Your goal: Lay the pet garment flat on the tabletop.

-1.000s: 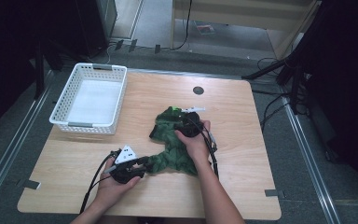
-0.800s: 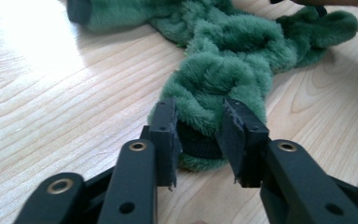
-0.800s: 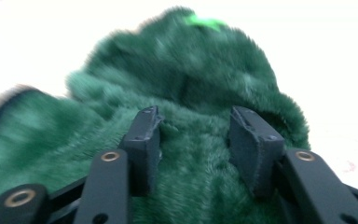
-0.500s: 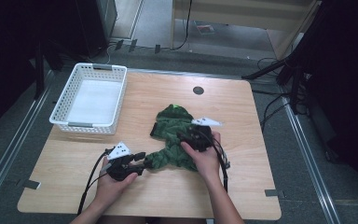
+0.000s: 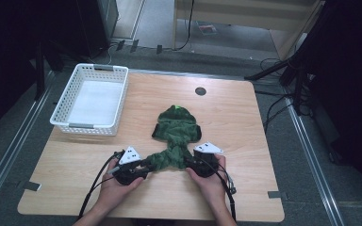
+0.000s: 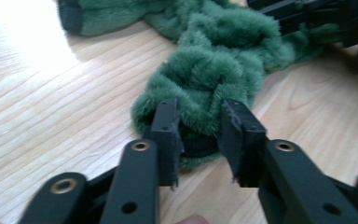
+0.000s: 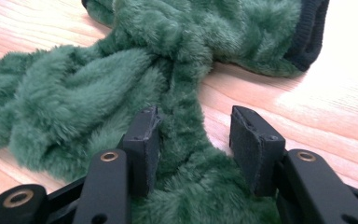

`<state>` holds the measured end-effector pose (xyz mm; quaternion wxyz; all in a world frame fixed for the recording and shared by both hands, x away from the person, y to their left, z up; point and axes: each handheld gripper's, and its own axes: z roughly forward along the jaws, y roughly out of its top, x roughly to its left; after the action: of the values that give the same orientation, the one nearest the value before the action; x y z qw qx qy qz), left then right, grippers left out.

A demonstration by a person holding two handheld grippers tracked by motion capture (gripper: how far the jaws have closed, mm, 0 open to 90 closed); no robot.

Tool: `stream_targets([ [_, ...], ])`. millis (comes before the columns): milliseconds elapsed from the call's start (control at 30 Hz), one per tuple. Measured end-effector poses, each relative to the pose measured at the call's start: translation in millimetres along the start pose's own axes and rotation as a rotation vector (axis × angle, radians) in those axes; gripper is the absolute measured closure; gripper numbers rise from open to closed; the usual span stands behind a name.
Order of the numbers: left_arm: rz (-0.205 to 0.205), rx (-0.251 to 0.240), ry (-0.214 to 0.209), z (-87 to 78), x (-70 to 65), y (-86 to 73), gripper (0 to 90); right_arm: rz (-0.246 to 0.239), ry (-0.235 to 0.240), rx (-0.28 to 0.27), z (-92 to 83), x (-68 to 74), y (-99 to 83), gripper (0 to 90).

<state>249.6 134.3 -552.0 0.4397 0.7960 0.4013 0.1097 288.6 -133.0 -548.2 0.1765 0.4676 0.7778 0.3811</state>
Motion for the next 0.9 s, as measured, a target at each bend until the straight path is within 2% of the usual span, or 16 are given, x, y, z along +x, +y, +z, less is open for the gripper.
stream_targets([
  [67,0.003,0.011,0.012,0.3,0.0,0.0,75.6,0.011,-0.013,0.003,-3.4,0.0,-0.3,52.5],
  [133,0.009,0.014,0.020,-0.1,-0.7,-0.5,77.9,0.006,-0.012,-0.017,-13.0,1.7,0.5,50.6],
  [200,0.016,0.014,0.028,-1.6,-2.4,-1.7,77.4,-0.010,0.000,-0.040,-26.2,5.2,1.1,49.7],
  [267,0.019,0.008,0.039,-3.5,-4.7,-3.5,73.0,-0.019,-0.011,-0.056,-38.0,6.2,-1.7,50.6],
  [367,0.019,0.010,0.040,-5.1,-4.5,-5.1,72.8,-0.037,-0.024,-0.052,-49.7,2.3,-11.2,56.2],
  [400,0.019,0.013,0.040,-5.5,-3.9,-5.2,74.7,-0.032,-0.015,-0.037,-50.9,-1.2,-15.2,57.9],
  [467,0.015,0.014,0.041,-5.9,-3.5,-5.7,78.9,-0.003,0.010,-0.011,-51.3,-10.3,-23.3,67.0],
  [567,0.018,0.021,0.037,-7.0,-3.6,-6.5,82.4,0.040,0.044,-0.005,-51.3,-20.6,-28.2,73.0],
  [700,0.012,0.019,0.030,-8.4,-2.5,-7.6,81.8,0.020,0.040,0.004,-44.2,-23.8,-32.0,73.0],
  [767,0.013,0.005,0.009,-9.8,-2.3,-8.3,74.6,0.025,0.049,0.003,-44.2,-24.0,-31.2,67.7],
  [833,0.019,-0.019,0.002,-13.1,-2.4,-9.5,56.0,0.051,0.077,-0.018,-46.8,-25.2,-29.1,58.9],
  [900,-0.001,-0.050,-0.006,-18.8,0.0,-10.5,44.6,0.069,0.106,-0.067,-49.9,-28.4,-27.9,50.8],
])
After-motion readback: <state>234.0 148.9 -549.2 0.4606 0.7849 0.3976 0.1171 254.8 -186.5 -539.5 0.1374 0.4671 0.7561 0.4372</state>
